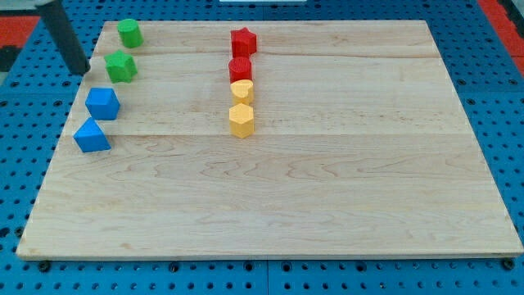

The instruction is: Push the green circle left of yellow heart

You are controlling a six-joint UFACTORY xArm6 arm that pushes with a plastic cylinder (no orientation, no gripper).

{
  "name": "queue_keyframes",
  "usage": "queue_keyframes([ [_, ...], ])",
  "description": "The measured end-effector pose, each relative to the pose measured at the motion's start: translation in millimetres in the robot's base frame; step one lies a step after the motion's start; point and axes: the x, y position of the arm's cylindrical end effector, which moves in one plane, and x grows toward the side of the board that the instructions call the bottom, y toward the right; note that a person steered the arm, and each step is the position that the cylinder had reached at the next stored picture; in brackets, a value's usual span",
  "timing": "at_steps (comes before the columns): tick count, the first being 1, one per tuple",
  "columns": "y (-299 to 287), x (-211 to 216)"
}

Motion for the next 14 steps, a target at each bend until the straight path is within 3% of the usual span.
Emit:
queue_keyframes([
  [2,22,-88],
  [3,80,-94],
  [4,125,-66],
  [6,110,-54],
  [7,147,-17],
  [8,148,-8],
  [9,115,-47],
  [10,80,-35],
  [12,159,41],
  [14,139,76],
])
